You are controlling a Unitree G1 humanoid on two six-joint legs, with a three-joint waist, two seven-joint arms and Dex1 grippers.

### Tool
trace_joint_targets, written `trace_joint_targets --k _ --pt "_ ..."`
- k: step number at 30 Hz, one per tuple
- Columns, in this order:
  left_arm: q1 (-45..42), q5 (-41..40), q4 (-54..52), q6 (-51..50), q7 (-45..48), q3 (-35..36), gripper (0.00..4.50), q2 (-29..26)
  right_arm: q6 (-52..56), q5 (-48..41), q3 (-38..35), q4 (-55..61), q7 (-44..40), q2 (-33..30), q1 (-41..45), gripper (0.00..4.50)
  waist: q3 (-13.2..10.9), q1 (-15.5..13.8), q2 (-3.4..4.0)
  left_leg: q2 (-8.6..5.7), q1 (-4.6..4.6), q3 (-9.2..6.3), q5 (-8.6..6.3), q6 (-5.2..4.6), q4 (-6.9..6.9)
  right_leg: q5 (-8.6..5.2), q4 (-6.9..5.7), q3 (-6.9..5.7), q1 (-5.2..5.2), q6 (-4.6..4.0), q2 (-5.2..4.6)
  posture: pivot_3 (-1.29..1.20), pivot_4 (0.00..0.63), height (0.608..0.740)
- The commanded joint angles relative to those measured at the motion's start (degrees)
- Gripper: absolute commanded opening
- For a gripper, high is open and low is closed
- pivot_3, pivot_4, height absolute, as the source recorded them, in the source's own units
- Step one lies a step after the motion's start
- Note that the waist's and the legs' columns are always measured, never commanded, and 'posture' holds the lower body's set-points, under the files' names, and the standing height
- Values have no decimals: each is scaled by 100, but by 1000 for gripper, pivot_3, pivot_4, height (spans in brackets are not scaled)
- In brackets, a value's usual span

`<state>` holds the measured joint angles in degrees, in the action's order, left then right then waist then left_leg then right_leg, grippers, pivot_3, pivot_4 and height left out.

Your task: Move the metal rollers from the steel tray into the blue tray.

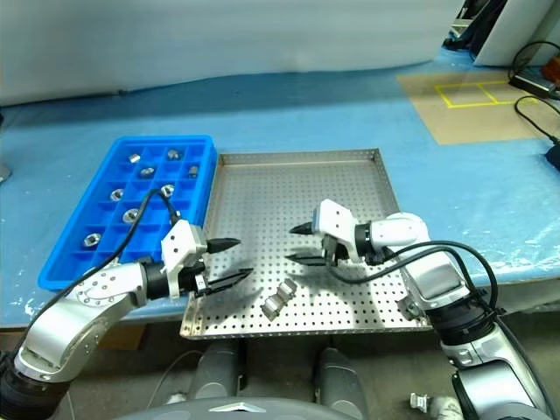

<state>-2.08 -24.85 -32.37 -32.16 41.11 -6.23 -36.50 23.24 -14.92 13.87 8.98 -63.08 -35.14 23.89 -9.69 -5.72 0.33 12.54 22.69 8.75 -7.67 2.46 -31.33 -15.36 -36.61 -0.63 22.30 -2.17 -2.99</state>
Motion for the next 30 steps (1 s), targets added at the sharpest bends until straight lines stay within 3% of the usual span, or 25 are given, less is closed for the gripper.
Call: trace_joint_targets --k 1,2,4,6,13,24,27,30 --pt "-200 55 118 197 99 -34 3339 66 532 -401 -553 -134 373 158 302 2575 0 7 0 0 0 0 0 0 -1 0 0 0 -1 0 0 39 150 740" --pt "-248 78 181 231 119 -56 3339 88 586 -383 -694 -290 549 199 443 2575 0 15 0 0 0 0 0 0 -1 0 0 0 0 0 0 31 150 740" --pt "-345 132 310 315 166 -103 3339 138 195 243 -268 -1258 1896 1464 654 2575 10 69 -17 0 -3 2 2 4 0 1 -5 2 0 -1 0 20 150 740" --pt "-430 185 433 394 204 -144 3339 191 -96 639 -257 -1962 2874 2287 868 2575 18 171 -26 16 -18 5 18 30 2 1 -17 9 6 -9 17 12 150 740" --pt "-669 379 805 652 319 -191 3339 302 -380 782 -722 -2917 3789 2886 1420 2575 13 68 -10 7 72 -4 29 49 1 20 -14 -6 70 10 13 5 150 740" --pt "-833 371 775 522 289 -172 3339 403 -217 220 -1353 -3244 3625 2969 1946 2575 14 117 -10 12 56 -4 34 58 6 21 -19 -7 65 12 15 6 150 740" --pt "-851 361 736 487 283 -141 3339 396 -233 222 -907 -2814 2536 2569 1864 2575 14 129 -11 13 53 -4 34 58 6 21 -21 -8 62 11 15 8 150 740" --pt "-792 328 681 465 293 -85 3339 361 -338 262 -146 -1929 1003 1746 1406 2575 14 73 -11 11 59 -9 31 53 6 22 -13 -15 55 13 13 13 150 740"
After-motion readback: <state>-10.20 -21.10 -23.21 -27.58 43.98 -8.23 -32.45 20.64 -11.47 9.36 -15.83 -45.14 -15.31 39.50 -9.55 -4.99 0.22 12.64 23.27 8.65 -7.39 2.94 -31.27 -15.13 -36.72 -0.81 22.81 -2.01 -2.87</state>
